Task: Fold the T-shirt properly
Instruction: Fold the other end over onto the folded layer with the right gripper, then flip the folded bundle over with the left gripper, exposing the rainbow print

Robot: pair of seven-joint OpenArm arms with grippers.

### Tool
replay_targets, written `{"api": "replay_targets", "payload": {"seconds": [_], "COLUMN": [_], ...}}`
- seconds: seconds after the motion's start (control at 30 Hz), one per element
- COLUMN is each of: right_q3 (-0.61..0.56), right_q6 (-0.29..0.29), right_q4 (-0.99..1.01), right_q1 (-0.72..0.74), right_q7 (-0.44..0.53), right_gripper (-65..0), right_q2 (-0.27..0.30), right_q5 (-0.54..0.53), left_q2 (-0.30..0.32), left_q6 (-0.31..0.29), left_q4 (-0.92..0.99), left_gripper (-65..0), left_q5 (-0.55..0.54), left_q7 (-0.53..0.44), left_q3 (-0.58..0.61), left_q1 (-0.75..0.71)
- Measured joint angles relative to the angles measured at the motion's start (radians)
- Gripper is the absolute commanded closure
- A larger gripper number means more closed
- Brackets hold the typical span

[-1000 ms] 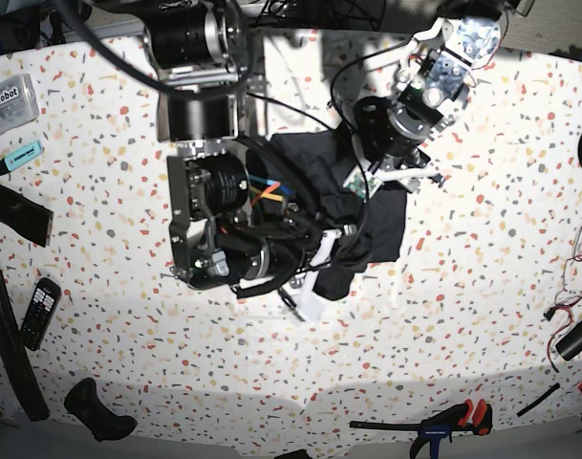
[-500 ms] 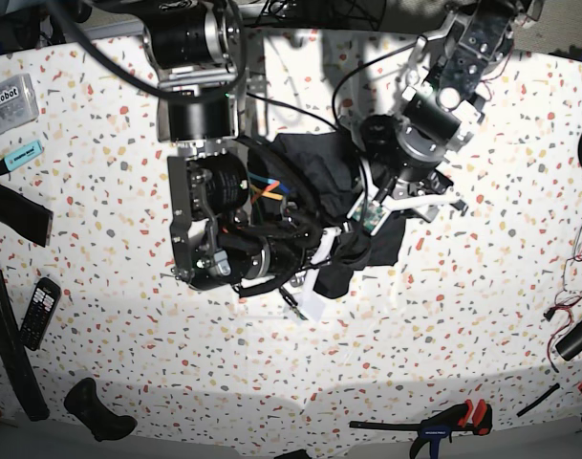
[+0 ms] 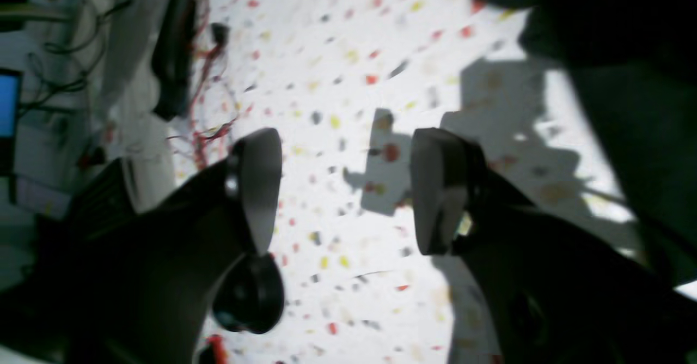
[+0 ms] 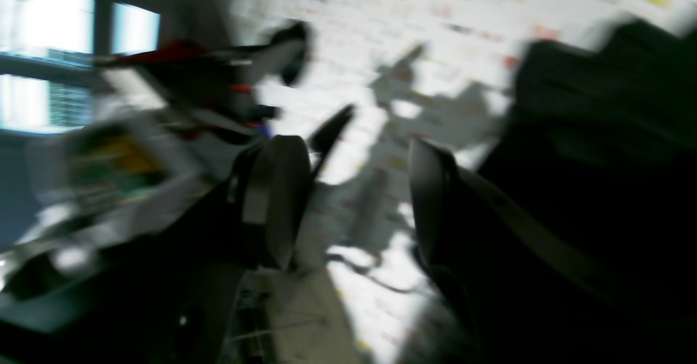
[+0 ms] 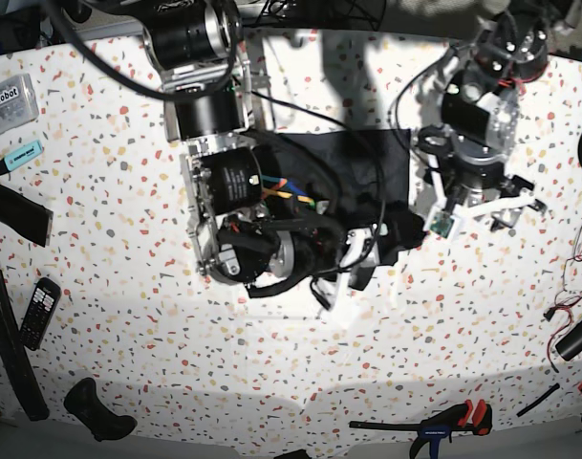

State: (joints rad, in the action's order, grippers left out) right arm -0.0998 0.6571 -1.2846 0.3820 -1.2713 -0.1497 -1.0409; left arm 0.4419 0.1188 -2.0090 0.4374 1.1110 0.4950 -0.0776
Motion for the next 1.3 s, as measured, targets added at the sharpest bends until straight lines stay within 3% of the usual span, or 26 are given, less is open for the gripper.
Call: {"api": "replay_targets", "payload": {"seconds": [0.13,0.33,0.47,0.63,0.8,0.9,1.0,1.17,1.3], "right_q3": [0.004,0.002,0.0,0.034,0.198,0.335,0.443,0.536,0.567], "right_q6": [0.002,0.029,0.033,0.038,0.037,0.036,0.036,0.037,0.037], "right_q4": [0.0,0.0,0.0,-0.016,-0.061,-0.074,-0.074,-0.075,-0.075], "right_q1": [0.001,0.053,0.122,0.164,0.162,0.163,0.146,0.066,-0.008], "right_q7": [0.004,-0.005,-0.008,-0.009,-0.009,-0.007,-0.008,-0.009,-0.009], "right_gripper": [-32.5,-32.4,-32.3,-32.3,-32.3,-32.3,-32.3,-32.3,-32.3], "right_q2": [0.006,0.002,0.026,0.137,0.22,0.278,0.352,0.462,0.521], "right_q5": [-0.119,-0.13,-0.044,0.114,0.322,0.389,0.377,0.377,0.377], "left_q2": [0.007,0.005,0.004,0.004,0.004,-0.003,-0.08,-0.298,-0.39], "left_q6": [0.005,0.004,0.003,0.002,-0.002,-0.006,-0.077,-0.265,-0.276], "left_q4": [0.0,0.0,0.0,0.0,0.0,0.0,0.0,0.0,0.0], "left_gripper": [-35.5,-35.5,-35.5,-35.5,-35.5,-35.5,-35.5,-35.5,-35.5], "left_q5": [0.004,-0.004,-0.004,-0.005,-0.047,-0.153,-0.257,-0.48,-0.516], "left_q7": [0.0,-0.004,-0.085,-0.277,-0.298,-0.301,-0.336,-0.374,-0.37], "left_q3": [0.0,0.002,0.002,0.002,0.002,0.001,-0.004,0.005,0.002], "left_q1": [0.0,0.0,0.0,0.006,0.067,0.121,0.149,0.15,0.146]}}
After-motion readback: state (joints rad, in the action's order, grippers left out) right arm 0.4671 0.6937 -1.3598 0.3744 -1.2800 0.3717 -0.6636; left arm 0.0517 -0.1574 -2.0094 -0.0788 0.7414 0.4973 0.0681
